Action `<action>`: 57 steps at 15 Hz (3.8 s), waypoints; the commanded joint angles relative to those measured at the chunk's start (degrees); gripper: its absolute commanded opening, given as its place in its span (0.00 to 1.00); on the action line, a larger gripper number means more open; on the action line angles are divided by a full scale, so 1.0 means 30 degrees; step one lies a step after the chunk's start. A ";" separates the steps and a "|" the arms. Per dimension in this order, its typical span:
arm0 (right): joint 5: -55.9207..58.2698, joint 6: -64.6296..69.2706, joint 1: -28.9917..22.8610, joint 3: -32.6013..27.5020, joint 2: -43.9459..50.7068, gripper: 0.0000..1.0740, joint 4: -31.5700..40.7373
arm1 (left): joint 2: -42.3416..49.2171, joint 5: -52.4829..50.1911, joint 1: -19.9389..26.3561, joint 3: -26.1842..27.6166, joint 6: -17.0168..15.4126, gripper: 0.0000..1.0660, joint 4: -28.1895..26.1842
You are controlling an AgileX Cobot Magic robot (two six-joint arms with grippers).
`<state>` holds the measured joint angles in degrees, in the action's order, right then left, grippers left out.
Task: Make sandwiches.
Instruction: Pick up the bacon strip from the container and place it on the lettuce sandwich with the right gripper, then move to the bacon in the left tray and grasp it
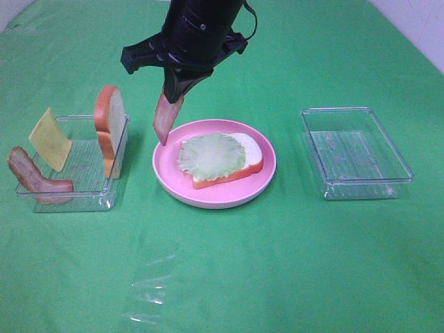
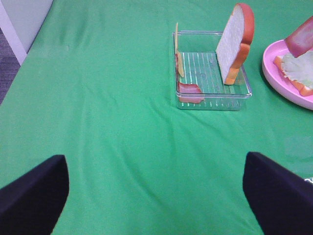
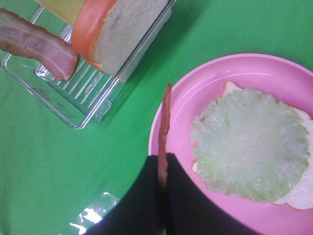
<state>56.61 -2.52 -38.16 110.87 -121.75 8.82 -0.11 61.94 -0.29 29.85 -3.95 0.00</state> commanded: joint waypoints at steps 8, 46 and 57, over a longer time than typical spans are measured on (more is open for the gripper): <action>-0.0153 -0.0344 0.0057 -0.0019 -0.1833 0.00 -0.0898 | -0.0019 -0.0115 0.0057 0.0019 -0.0095 0.83 0.0000; 0.6379 0.2597 0.0936 -1.8373 1.8946 0.91 -0.5481 | -0.0019 -0.0115 0.0057 0.0019 -0.0095 0.83 -0.0115; 0.2311 0.1776 1.1134 -2.8209 3.7185 0.91 -0.5386 | -0.0019 -0.0115 0.0057 0.0019 -0.0095 0.83 -0.0115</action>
<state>64.69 4.01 -5.39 26.59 -10.66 -8.14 -0.11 61.94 -0.29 29.85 -3.95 0.00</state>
